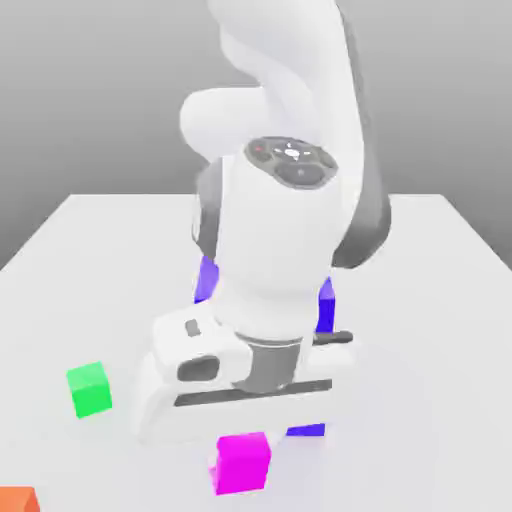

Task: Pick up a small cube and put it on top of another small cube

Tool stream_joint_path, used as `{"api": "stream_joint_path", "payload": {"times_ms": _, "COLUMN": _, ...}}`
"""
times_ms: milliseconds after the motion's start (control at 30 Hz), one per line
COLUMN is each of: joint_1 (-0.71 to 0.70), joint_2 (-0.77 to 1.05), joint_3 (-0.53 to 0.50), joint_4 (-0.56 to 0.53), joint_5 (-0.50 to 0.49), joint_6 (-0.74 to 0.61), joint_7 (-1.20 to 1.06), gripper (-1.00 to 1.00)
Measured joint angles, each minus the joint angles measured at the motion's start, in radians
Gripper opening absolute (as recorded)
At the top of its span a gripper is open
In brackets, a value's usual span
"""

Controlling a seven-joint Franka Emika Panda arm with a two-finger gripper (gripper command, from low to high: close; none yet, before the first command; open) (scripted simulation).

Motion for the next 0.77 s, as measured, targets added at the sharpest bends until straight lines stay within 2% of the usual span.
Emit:
{"api": "stream_joint_path", "payload": {"times_ms": 200, "joint_1": -0.303, "joint_2": -0.175, "joint_3": -0.132, "joint_4": -0.241, "joint_5": 0.093, "joint_6": 0.061, "joint_7": -0.404, "gripper": -1.0}}
{"api": "stream_joint_path", "payload": {"times_ms": 300, "joint_1": -0.331, "joint_2": -0.22, "joint_3": -0.168, "joint_4": -0.33, "joint_5": 0.172, "joint_6": 0.088, "joint_7": -0.581, "gripper": -1.0}}
{"api": "stream_joint_path", "payload": {"times_ms": 667, "joint_1": -0.33, "joint_2": -0.035, "joint_3": -0.139, "joint_4": -0.338, "joint_5": 0.343, "joint_6": 0.271, "joint_7": -0.731, "gripper": -1.0}}
{"api": "stream_joint_path", "payload": {"times_ms": 700, "joint_1": -0.336, "joint_2": -0.014, "joint_3": -0.131, "joint_4": -0.338, "joint_5": 0.358, "joint_6": 0.29, "joint_7": -0.742, "gripper": 1.0}}
{"api": "stream_joint_path", "payload": {"times_ms": 767, "joint_1": -0.336, "joint_2": -0.014, "joint_3": -0.131, "joint_4": -0.338, "joint_5": 0.358, "joint_6": 0.29, "joint_7": -0.742, "gripper": 1.0}}
